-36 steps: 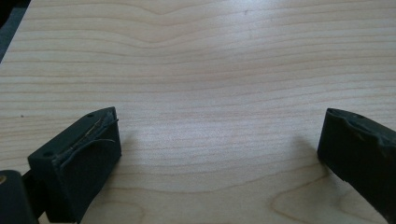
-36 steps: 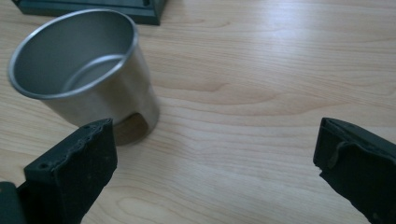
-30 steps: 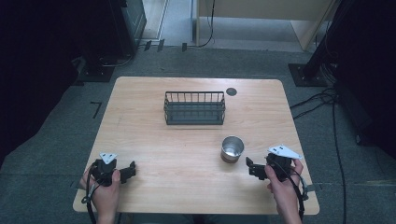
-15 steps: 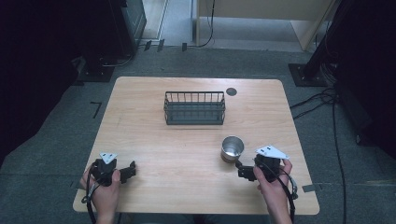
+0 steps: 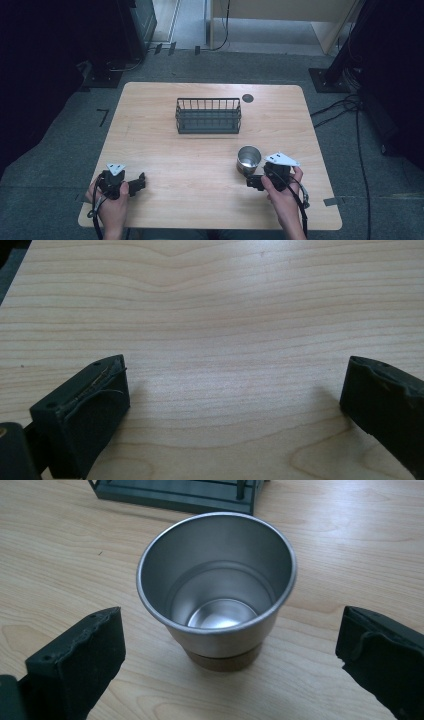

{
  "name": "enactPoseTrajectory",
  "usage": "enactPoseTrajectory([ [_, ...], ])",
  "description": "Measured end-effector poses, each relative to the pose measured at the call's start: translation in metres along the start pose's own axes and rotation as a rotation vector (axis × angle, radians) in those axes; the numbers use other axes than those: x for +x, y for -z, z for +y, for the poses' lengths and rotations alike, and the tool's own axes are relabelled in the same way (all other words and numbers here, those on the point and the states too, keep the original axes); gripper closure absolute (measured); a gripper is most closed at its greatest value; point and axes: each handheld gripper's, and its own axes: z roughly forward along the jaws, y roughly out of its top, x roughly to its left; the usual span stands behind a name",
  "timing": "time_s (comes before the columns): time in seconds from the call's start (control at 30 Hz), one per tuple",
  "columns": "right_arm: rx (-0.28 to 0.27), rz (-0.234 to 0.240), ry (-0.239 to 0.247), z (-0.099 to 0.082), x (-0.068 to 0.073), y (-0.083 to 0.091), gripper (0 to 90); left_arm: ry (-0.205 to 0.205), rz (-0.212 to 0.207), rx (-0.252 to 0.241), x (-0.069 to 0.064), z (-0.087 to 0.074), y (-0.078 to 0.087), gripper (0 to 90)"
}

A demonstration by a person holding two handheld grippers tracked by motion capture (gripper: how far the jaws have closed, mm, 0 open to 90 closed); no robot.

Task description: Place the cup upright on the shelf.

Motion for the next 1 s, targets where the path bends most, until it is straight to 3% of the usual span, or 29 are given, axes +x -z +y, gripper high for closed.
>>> enactPoseTrajectory([
  [0.6, 0.008, -0.017, 0.014, 0.011, 0.015, -0.025, 0.2, 0.0, 0.0, 0.0, 0.0, 0.0, 0.0, 0.0],
  [1.0, 0.014, -0.069, 0.012, 0.013, 0.015, -0.038, 6.7, 0.0, 0.0, 0.0, 0.0, 0.0, 0.0, 0.0],
])
